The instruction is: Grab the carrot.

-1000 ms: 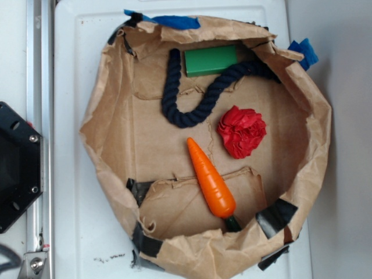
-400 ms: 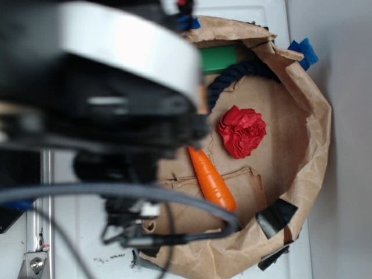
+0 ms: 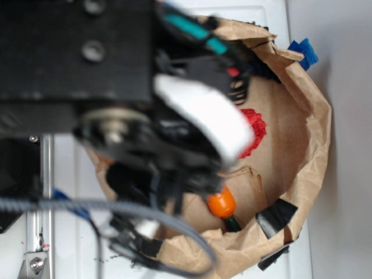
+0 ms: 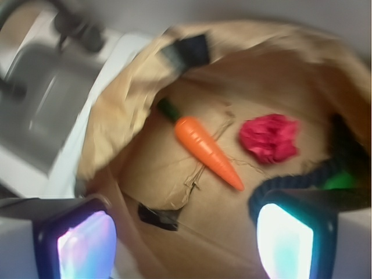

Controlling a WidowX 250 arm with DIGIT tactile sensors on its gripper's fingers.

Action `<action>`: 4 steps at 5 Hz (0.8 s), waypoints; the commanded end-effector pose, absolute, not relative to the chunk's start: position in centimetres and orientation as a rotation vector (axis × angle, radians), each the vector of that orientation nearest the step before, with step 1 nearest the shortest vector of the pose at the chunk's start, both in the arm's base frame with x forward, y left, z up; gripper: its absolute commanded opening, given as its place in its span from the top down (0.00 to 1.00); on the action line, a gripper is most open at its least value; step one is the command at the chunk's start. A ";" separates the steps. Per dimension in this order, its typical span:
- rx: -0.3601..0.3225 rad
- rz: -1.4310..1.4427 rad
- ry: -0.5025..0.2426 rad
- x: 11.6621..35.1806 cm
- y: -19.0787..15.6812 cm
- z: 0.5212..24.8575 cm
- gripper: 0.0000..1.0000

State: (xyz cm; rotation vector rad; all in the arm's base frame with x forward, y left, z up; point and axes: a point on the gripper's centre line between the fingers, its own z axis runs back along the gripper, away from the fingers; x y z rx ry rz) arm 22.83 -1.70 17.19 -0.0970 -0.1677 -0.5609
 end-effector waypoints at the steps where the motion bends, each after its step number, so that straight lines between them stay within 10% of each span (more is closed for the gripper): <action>1: -0.079 -0.563 -0.225 22.7 -2.1 18.4 0.00; 4: -0.138 -0.620 -0.227 24.0 -2.6 16.7 0.00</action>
